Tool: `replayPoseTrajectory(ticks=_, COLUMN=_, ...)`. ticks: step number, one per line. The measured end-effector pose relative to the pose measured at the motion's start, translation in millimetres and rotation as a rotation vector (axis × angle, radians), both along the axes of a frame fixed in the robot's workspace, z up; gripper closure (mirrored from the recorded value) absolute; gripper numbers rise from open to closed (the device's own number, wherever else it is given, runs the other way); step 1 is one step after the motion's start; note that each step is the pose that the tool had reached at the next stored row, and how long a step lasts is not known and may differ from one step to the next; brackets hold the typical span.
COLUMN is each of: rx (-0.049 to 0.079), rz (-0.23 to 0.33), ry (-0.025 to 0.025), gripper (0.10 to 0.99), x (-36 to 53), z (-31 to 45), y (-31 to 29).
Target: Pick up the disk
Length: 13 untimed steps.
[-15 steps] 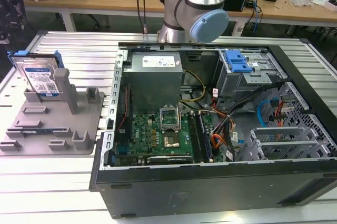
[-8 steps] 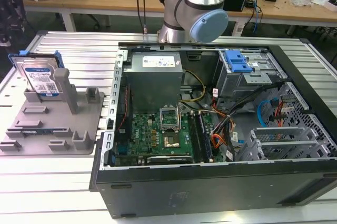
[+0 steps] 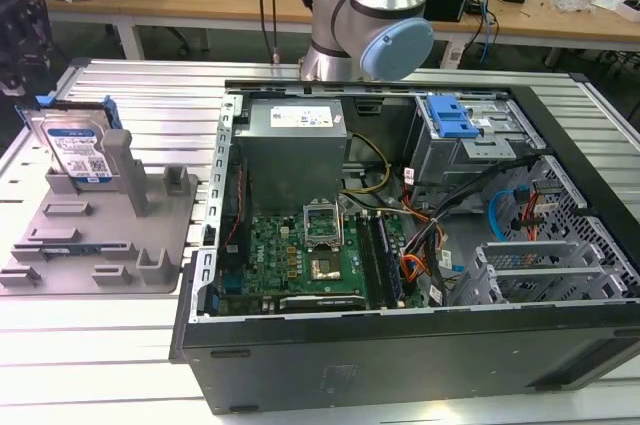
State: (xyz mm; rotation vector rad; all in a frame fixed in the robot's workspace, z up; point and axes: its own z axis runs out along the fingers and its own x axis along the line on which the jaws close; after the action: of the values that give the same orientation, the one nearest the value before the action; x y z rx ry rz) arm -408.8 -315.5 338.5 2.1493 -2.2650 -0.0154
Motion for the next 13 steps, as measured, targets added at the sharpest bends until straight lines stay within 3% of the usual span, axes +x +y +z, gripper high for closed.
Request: replayPoseTrajectory(ticks=13, rx=0.0, rz=0.006, ry=-0.0001, gripper=0.604, x=-2.4, z=-14.7, y=0.0)
